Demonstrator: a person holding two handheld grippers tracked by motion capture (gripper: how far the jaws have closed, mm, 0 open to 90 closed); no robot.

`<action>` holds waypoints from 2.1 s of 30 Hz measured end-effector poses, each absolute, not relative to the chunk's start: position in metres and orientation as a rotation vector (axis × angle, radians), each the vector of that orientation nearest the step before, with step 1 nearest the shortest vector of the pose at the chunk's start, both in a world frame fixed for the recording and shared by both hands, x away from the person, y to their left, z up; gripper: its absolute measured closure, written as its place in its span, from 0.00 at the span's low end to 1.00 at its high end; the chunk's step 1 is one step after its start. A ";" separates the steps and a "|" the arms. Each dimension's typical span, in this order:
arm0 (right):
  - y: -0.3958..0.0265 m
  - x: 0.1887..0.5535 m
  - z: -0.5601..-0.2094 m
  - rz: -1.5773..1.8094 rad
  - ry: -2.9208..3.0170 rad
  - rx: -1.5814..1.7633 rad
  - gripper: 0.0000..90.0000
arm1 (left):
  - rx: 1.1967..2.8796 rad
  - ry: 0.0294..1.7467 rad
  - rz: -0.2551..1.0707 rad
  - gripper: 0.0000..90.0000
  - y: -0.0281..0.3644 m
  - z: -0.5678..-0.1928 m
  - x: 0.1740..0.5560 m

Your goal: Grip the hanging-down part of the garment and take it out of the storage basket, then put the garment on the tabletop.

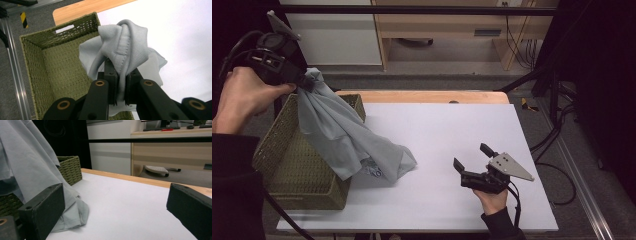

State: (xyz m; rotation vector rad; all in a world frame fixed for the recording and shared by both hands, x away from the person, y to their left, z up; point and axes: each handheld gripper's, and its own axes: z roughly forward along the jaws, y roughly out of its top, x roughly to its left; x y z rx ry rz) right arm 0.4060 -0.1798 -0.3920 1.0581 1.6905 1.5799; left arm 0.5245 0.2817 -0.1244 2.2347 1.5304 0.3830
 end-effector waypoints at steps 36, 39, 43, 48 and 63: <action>-0.209 0.372 -0.430 1.502 1.671 1.063 0.01 | 2.230 1.528 0.366 0.91 0.287 -0.130 0.524; -0.209 0.372 -0.430 1.503 1.672 1.068 0.01 | 2.228 1.525 0.367 0.91 0.286 -0.129 0.523; -0.210 0.373 -0.431 1.505 1.678 1.068 0.01 | 2.232 1.519 0.363 0.91 0.283 -0.128 0.524; -0.211 0.373 -0.432 1.508 1.680 1.073 0.01 | 2.245 1.504 0.359 0.91 0.274 -0.127 0.524; -0.211 0.370 -0.431 1.517 1.677 1.078 0.01 | 2.313 1.270 0.343 0.91 0.205 -0.128 0.518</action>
